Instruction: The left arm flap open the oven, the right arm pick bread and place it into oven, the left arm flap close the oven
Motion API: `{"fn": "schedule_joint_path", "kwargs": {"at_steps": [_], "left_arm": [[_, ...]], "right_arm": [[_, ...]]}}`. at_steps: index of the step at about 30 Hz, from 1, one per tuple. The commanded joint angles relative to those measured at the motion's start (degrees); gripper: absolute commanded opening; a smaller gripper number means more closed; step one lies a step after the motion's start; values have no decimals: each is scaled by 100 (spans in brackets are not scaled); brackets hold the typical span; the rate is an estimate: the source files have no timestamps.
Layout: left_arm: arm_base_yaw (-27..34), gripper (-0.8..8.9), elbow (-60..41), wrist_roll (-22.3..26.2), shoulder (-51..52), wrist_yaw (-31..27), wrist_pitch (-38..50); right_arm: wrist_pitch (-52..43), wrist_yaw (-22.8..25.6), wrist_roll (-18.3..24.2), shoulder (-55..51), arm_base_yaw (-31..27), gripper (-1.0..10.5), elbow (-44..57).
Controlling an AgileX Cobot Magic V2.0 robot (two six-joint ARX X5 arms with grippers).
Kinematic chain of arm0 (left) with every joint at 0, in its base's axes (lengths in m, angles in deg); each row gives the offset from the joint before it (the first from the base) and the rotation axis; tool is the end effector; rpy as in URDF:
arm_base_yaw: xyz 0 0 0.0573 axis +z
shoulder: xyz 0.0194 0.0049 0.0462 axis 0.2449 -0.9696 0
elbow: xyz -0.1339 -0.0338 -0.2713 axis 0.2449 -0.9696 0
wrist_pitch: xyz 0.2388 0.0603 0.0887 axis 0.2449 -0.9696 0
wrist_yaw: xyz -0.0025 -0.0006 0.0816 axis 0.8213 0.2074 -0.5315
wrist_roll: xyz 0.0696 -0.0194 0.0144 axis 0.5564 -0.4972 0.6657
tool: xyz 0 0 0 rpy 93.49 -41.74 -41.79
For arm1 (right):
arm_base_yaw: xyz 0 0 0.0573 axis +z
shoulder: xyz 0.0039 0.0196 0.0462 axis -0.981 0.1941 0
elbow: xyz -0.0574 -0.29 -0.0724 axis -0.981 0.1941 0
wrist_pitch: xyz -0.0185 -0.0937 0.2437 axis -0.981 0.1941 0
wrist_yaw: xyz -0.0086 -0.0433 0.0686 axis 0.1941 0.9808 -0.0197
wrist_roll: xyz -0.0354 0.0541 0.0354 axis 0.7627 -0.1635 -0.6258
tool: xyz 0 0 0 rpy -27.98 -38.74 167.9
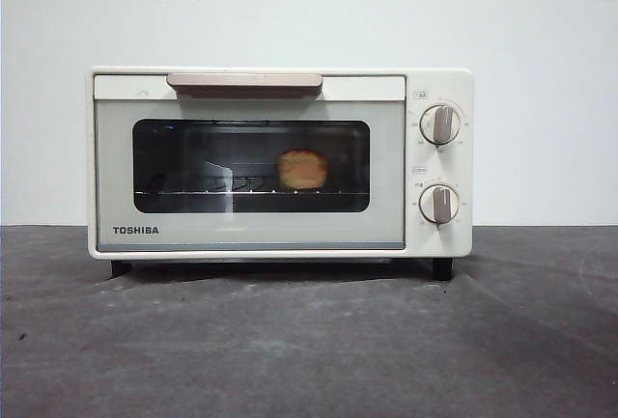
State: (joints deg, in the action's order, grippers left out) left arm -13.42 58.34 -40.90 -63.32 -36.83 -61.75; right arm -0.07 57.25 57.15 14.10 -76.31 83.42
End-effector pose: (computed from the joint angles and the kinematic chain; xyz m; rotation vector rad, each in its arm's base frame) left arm 0.0929 -0.0001 0.1528 0.1366 0.1531 -0.0213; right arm 0.0939 -0.0020 0.1494 0.0485 0.1474 -0.0654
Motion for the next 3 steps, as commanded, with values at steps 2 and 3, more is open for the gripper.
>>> {"fn": "schedule_joint_path", "kwargs": {"at_steps": [2, 3], "left_arm": [[9, 16, -118, -13, 11, -11, -31], [9, 16, -118, -13, 11, -11, -31]], "right_arm": [[-20, 7, -63, -13, -11, 6, 44], [-20, 7, -63, -13, -11, 6, 44]]}}
